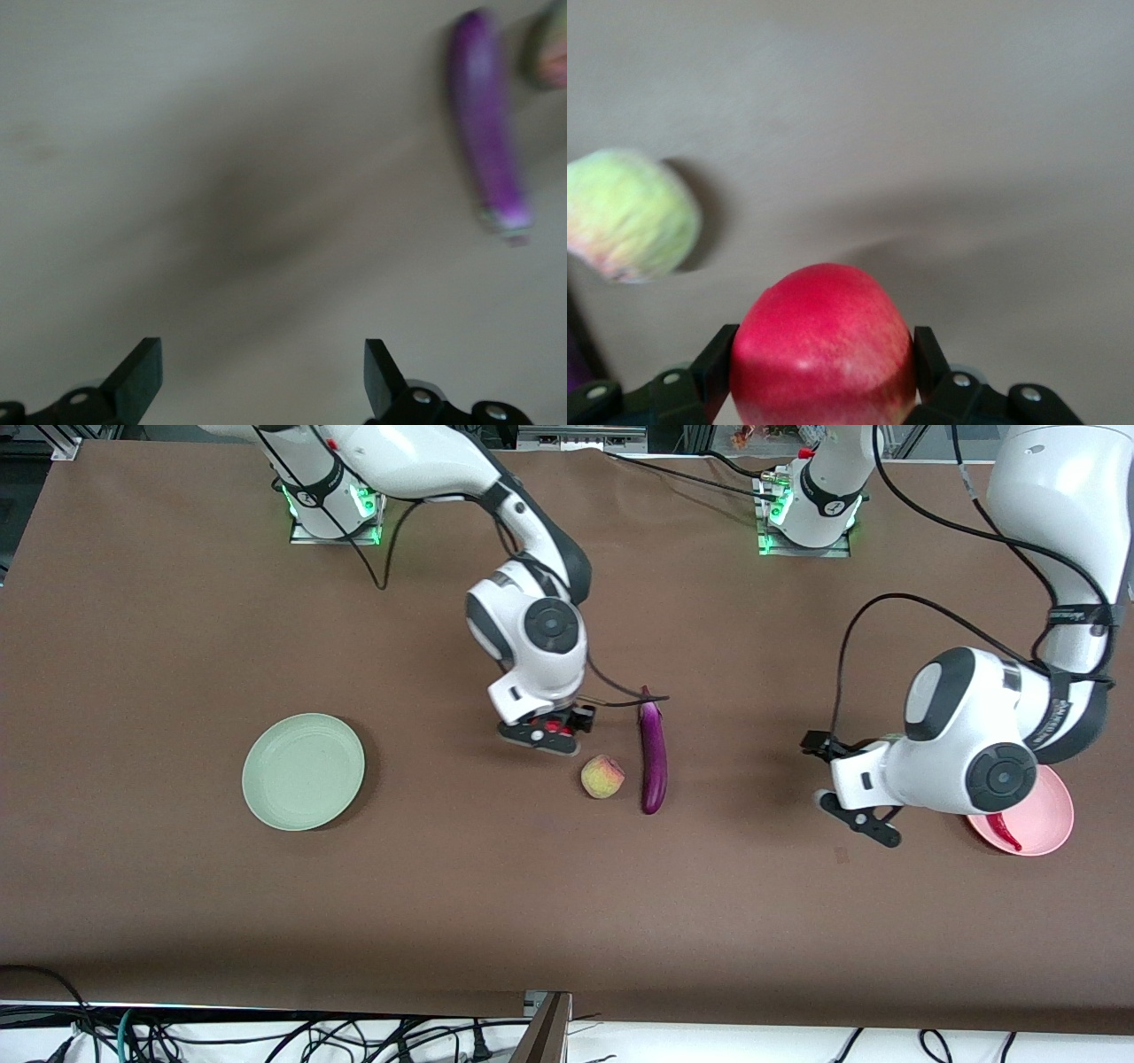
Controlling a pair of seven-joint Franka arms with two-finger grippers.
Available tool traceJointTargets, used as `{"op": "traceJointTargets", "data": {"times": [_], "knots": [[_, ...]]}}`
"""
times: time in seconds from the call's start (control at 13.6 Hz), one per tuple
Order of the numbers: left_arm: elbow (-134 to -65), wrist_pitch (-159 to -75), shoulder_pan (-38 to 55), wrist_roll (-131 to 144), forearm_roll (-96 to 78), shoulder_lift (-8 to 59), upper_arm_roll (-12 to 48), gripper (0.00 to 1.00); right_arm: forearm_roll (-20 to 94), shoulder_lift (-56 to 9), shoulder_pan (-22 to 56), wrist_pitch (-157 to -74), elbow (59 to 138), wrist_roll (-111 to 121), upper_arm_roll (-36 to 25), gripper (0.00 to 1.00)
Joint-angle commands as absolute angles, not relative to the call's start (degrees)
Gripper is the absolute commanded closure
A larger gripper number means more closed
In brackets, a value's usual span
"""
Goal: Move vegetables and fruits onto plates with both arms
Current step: 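Carry the apple to the green plate while the left gripper reaches the eggplant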
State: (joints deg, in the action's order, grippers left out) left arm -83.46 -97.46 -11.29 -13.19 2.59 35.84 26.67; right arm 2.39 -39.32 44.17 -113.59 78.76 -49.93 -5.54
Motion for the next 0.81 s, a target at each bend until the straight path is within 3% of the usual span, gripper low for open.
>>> {"op": "traceJointTargets", "data": {"times": [0.0,0.29,0.52,0.74], "knots": [[-83.75,-103.06,-4.69,-3.75,-1.76,37.26,26.46,0.00,3.78,-32.54,37.03,-105.40,82.08,-36.88,-5.27,0.80],[-87.44,-113.44,5.78,16.40,1.82,38.58,25.93,0.00,3.52,-26.73,33.84,-108.78,93.74,-20.51,-13.33,0.80],[-95.69,-126.43,10.01,28.96,13.33,38.50,26.02,0.00,3.78,-24.44,33.84,-123.61,107.53,-5.50,-21.07,0.79],[-98.43,-128.84,10.37,32.69,21.85,38.58,26.10,0.00,3.95,-25.05,32.44,-134.71,114.77,0.08,-23.64,0.76]]}}
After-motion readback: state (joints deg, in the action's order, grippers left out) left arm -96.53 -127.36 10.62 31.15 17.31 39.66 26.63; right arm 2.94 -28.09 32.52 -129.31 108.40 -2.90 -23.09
